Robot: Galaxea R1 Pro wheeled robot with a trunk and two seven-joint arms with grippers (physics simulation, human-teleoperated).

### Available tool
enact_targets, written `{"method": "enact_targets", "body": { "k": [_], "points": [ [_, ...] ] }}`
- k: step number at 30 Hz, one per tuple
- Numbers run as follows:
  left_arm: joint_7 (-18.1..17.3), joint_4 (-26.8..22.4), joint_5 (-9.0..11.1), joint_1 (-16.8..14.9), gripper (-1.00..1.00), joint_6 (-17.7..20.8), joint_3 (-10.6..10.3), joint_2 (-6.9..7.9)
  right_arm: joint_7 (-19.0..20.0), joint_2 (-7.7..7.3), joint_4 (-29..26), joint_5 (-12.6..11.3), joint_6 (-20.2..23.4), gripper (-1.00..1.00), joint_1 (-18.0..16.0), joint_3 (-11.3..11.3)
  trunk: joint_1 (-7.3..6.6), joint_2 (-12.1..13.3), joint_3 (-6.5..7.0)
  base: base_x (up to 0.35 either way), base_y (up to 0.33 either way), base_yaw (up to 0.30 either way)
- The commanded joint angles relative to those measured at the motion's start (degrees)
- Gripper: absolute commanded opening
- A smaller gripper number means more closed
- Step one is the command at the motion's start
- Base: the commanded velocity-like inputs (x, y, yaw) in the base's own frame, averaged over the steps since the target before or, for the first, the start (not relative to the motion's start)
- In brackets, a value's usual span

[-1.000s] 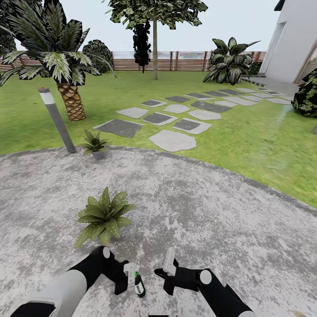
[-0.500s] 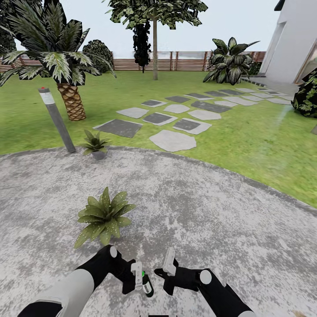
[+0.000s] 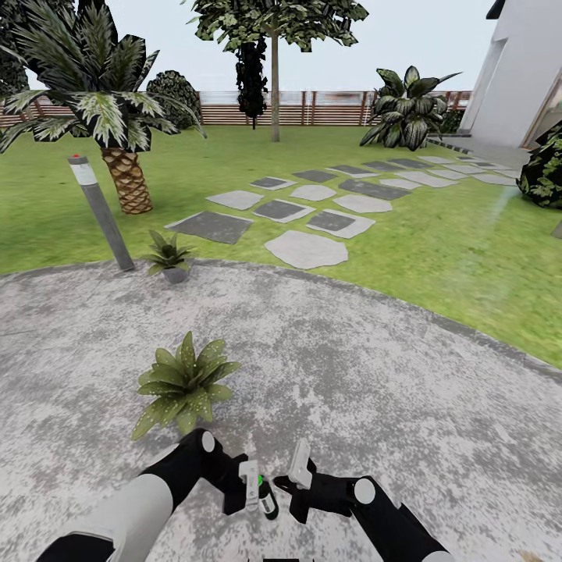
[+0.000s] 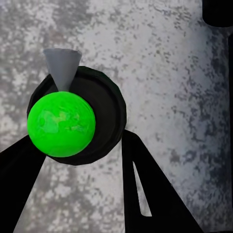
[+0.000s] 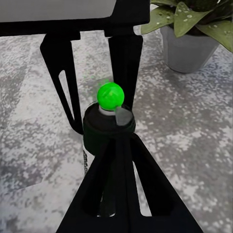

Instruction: Pick up the pesticide atomizer in the garden and spray insectifuge to fully cover both potted plants in the garden.

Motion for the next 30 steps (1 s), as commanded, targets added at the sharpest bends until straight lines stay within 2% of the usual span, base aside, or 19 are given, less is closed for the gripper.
{"method": "enact_targets", "body": {
  "k": [1,12,30],
  "points": [
    [-0.04,-0.07,-0.52,-0.01,-1.00,-0.60,0.01,-0.18,-0.01,0.01,-0.03,0.59,-0.35,-1.00,-0.02,-0.07,-0.01,-0.02,-0.04,0.000,0.000,0.000],
    [-0.06,0.01,-0.51,0.07,-1.00,-0.61,0.00,-1.37,-0.01,0.00,-0.07,0.59,-0.35,-1.00,-0.02,-0.07,-0.01,-0.02,-0.04,0.000,0.000,0.000],
    [-0.12,0.01,-0.50,0.08,-1.00,-0.65,0.00,-2.06,-0.01,-0.02,-0.07,0.59,-0.39,-1.00,-0.02,-0.08,-0.01,-0.02,-0.04,0.000,0.000,0.000]
  ]
}}
